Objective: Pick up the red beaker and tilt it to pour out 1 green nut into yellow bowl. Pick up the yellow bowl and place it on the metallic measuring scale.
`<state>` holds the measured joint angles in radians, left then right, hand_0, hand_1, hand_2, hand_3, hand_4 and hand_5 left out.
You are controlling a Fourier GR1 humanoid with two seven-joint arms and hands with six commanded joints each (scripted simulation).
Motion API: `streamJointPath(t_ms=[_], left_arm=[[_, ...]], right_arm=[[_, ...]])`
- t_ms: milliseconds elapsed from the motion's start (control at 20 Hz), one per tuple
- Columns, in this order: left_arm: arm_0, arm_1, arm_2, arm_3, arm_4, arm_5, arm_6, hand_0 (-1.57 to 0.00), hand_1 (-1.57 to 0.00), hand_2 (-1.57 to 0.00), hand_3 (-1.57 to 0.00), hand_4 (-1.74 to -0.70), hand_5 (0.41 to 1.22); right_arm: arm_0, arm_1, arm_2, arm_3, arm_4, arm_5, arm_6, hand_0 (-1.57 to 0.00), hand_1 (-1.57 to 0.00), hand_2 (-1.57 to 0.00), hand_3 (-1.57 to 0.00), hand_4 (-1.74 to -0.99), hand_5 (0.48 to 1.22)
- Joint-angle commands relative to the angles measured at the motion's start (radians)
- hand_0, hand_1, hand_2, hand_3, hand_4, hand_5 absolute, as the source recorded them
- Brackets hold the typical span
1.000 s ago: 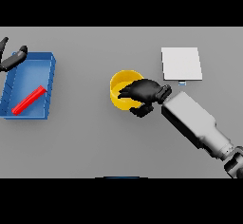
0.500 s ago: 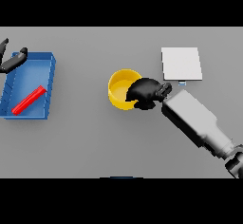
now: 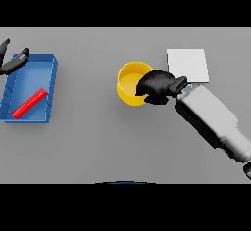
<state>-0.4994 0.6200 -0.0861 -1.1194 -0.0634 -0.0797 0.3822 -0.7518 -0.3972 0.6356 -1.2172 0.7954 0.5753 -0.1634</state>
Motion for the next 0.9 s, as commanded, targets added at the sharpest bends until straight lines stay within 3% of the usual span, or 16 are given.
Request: streamJointPath(t_ms=[0, 250, 400, 850], left_arm=[[-0.004, -0.002, 0.001, -0.003, 0.001, 0.003, 0.003, 0.0, 0.0, 0.0, 0.0, -0.78, 0.702], [-0.014, 0.0, 0.013, 0.012, 0.015, -0.005, 0.011, 0.0, 0.0, 0.0, 0.0, -0.8, 0.704], [-0.007, -0.003, 0.016, -0.006, 0.027, -0.006, 0.022, 0.0, 0.0, 0.0, 0.0, -0.81, 0.71], [0.014, -0.002, 0.021, -0.055, 0.047, -0.002, 0.08, 0.0, 0.0, 0.0, 0.0, -0.85, 0.754]], right_arm=[[-0.002, -0.008, -0.006, -0.018, -0.004, 0.015, 0.017, -1.56, -1.56, -1.45, -1.2, -1.736, 1.218], [0.024, -0.061, -0.034, -0.104, -0.012, 0.025, 0.054, -1.57, -1.57, -1.51, -1.18, -1.739, 1.219], [0.022, -0.091, -0.077, -0.103, -0.021, 0.018, 0.091, -1.54, -1.57, -1.49, -1.19, -1.74, 1.22], [-0.05, -0.155, -0.155, 0.128, 0.008, -0.168, 0.035, -1.57, -1.57, -1.55, -1.16, -1.741, 1.221]])
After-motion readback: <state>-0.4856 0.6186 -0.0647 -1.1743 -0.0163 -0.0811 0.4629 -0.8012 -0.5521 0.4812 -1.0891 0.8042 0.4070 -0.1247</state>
